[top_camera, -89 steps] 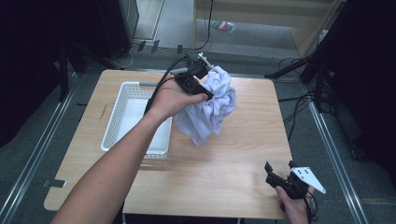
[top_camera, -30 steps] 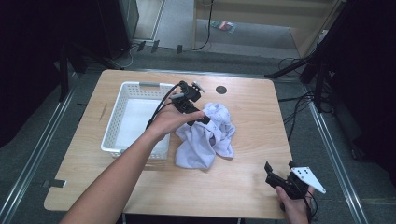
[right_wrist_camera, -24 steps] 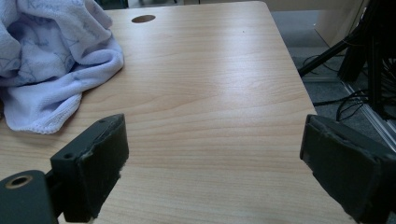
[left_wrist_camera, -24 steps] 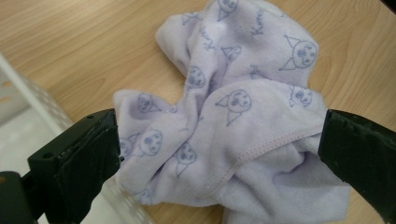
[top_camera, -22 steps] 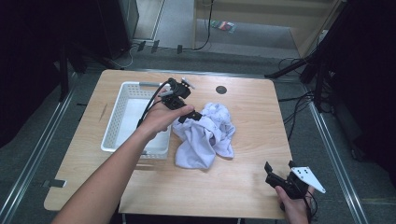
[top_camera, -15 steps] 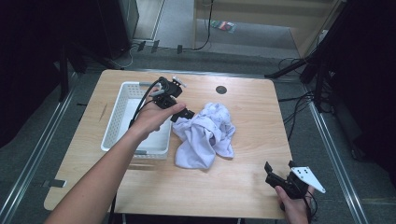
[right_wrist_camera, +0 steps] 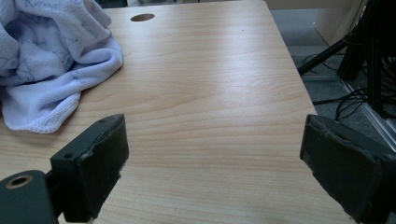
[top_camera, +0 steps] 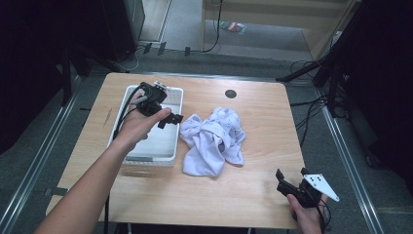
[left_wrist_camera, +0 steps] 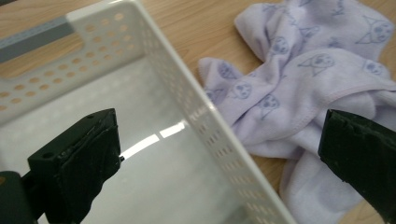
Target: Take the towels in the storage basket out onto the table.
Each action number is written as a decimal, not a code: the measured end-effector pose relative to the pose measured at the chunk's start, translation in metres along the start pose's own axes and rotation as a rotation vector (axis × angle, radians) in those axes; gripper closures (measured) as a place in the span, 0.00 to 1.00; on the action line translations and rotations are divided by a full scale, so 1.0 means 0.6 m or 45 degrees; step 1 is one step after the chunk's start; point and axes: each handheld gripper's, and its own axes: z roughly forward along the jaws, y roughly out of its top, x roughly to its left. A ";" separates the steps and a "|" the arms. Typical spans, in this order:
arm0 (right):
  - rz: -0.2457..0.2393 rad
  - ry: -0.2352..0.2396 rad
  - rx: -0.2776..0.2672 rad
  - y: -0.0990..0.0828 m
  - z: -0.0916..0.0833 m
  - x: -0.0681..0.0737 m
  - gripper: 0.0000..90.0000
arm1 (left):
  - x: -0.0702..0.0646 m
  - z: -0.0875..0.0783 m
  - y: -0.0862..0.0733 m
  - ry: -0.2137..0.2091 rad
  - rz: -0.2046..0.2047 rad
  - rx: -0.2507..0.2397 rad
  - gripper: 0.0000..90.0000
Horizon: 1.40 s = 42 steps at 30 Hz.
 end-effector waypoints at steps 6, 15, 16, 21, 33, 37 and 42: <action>-0.001 -0.001 0.000 0.000 0.000 0.000 0.09 | 0.026 -0.014 -0.031 0.000 -0.026 -0.019 0.00; 0.005 -0.004 0.002 0.000 0.000 -0.001 0.09 | 0.065 -0.049 -0.088 0.045 -0.072 -0.049 0.00; 0.004 -0.004 0.001 0.000 0.000 -0.001 0.09 | 0.069 -0.053 -0.095 0.046 -0.078 -0.056 0.00; 0.012 -0.005 -0.001 0.000 0.000 -0.001 0.09 | 0.086 -0.072 -0.132 0.072 -0.102 -0.072 0.00; 0.009 -0.009 0.002 0.000 0.000 -0.001 0.09 | 0.107 -0.125 -0.229 0.123 -0.135 -0.127 0.00; 0.013 -0.014 0.008 0.000 0.001 -0.001 0.09 | 0.114 -0.140 -0.261 0.138 -0.177 -0.165 0.00; 0.013 -0.018 0.012 0.001 0.001 -0.001 0.09 | 0.117 -0.140 -0.304 0.155 -0.188 -0.181 0.00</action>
